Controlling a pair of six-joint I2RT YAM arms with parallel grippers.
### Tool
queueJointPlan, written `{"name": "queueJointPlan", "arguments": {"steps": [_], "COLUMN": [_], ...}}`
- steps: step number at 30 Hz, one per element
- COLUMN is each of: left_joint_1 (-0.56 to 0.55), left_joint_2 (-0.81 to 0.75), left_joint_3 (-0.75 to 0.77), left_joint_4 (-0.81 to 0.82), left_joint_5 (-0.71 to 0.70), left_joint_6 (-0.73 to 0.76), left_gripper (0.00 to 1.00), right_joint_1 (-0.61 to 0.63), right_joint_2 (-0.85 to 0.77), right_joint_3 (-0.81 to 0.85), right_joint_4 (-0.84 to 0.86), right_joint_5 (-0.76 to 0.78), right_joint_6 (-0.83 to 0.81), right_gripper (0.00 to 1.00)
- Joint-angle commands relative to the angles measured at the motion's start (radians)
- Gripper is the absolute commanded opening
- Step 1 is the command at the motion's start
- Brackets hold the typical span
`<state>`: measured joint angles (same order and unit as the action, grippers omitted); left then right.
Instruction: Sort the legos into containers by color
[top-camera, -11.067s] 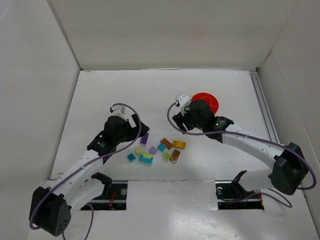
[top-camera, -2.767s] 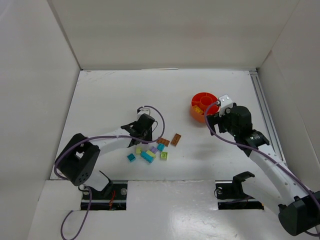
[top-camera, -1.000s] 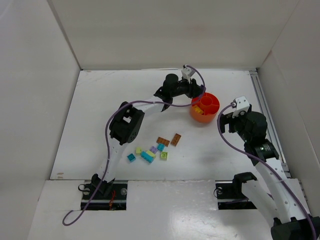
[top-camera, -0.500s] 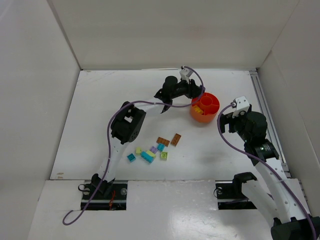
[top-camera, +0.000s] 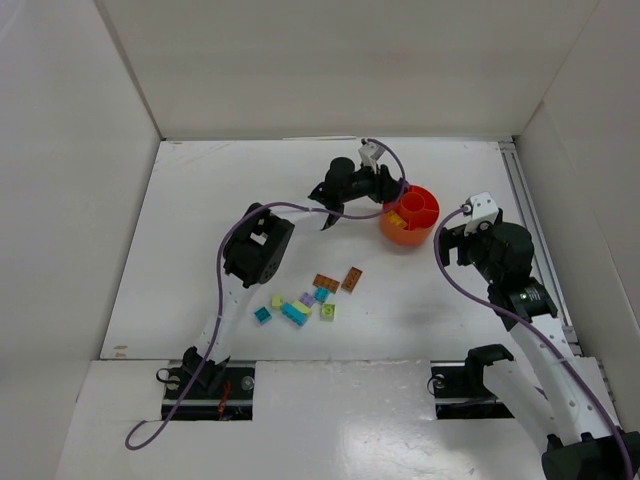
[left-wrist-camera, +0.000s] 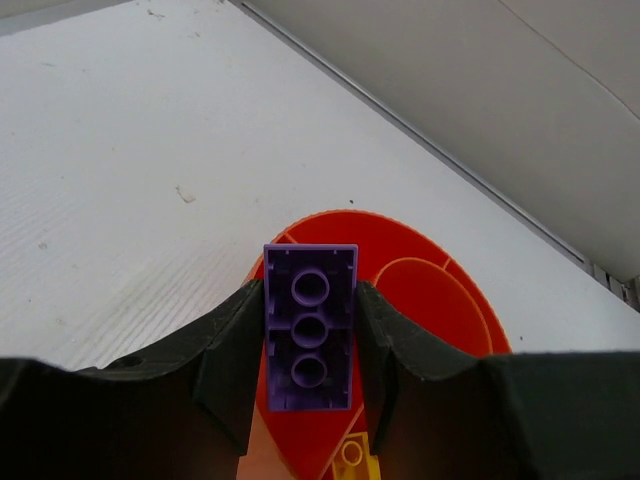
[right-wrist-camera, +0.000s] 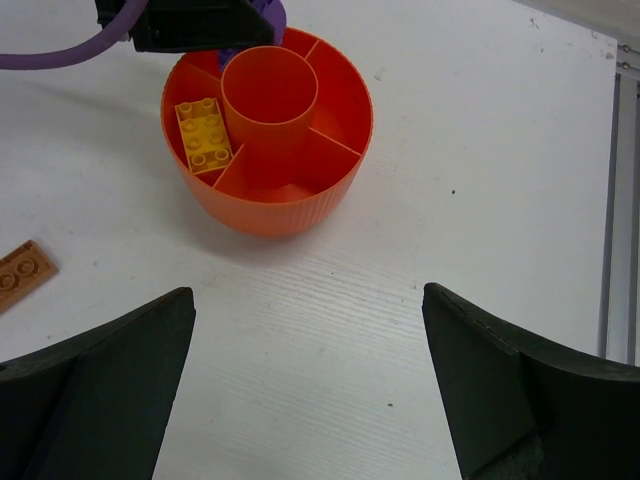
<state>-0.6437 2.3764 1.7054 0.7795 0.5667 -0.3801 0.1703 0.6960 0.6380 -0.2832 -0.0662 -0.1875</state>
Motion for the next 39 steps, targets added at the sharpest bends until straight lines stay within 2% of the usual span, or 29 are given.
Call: {"name": "queueJointPlan", "arguments": {"steps": [1,7,13,19,24,26,28,29,31,32,34,36,37,38,39], "left_joint_1": [-0.002,-0.002,-0.002,-0.002,-0.002,-0.002,0.013,0.031,0.053,0.073,0.082,0.096,0.096,0.096,0.096], "left_joint_2": [-0.029,-0.048,-0.08,-0.114,-0.207,-0.265,-0.311,-0.336,-0.422,-0.452,-0.553,-0.621,-0.65,-0.704,-0.73], "left_joint_3": [-0.029,-0.049,-0.082,-0.101,-0.11,-0.133,-0.153,-0.167,-0.222,-0.243,-0.312,-0.342,-0.342,-0.342,-0.36], "left_joint_4": [0.064,0.073,0.092,0.092,0.092,0.07,0.061,0.049,0.035,0.011,-0.047,-0.236,-0.337,-0.532,-0.607], "left_joint_5": [0.025,0.038,0.062,0.062,0.062,0.062,0.062,0.062,0.075,0.065,0.038,-0.085,-0.15,-0.23,-0.354], "left_joint_6": [-0.013,-0.003,0.006,0.015,0.026,0.04,0.05,0.041,0.023,0.023,0.0,0.0,0.0,0.0,-0.009], "left_gripper": [0.35,0.38,0.52,0.54,0.68,0.7,0.75,0.86,1.0,1.0,1.0,1.0,1.0,1.0,1.0], "right_joint_1": [-0.005,-0.005,-0.005,-0.005,-0.005,-0.005,-0.005,-0.005,-0.005,-0.005,0.012,0.061,0.13,0.17,0.211], "right_joint_2": [-0.004,-0.004,-0.013,-0.013,-0.013,-0.013,-0.013,-0.004,0.019,0.034,0.071,0.121,0.137,0.166,0.18], "right_joint_3": [0.019,0.019,0.019,0.019,0.019,0.019,0.028,0.028,0.028,0.028,0.04,0.061,0.061,0.071,0.071], "right_joint_4": [0.042,0.042,0.042,0.042,0.042,0.042,0.042,0.042,0.055,0.068,0.068,0.059,0.05,0.05,0.05], "right_joint_5": [0.008,0.008,0.008,0.008,-0.004,-0.033,-0.055,-0.07,-0.105,-0.163,-0.184,-0.147,-0.127,-0.106,-0.048], "right_joint_6": [-0.007,-0.017,-0.017,-0.017,-0.026,-0.026,-0.035,-0.035,-0.047,-0.059,-0.07,-0.079,-0.079,-0.079,-0.079], "right_gripper": [1.0,1.0,1.0,1.0,1.0,1.0,1.0,1.0,1.0,1.0,1.0,1.0,1.0,1.0,1.0]}}
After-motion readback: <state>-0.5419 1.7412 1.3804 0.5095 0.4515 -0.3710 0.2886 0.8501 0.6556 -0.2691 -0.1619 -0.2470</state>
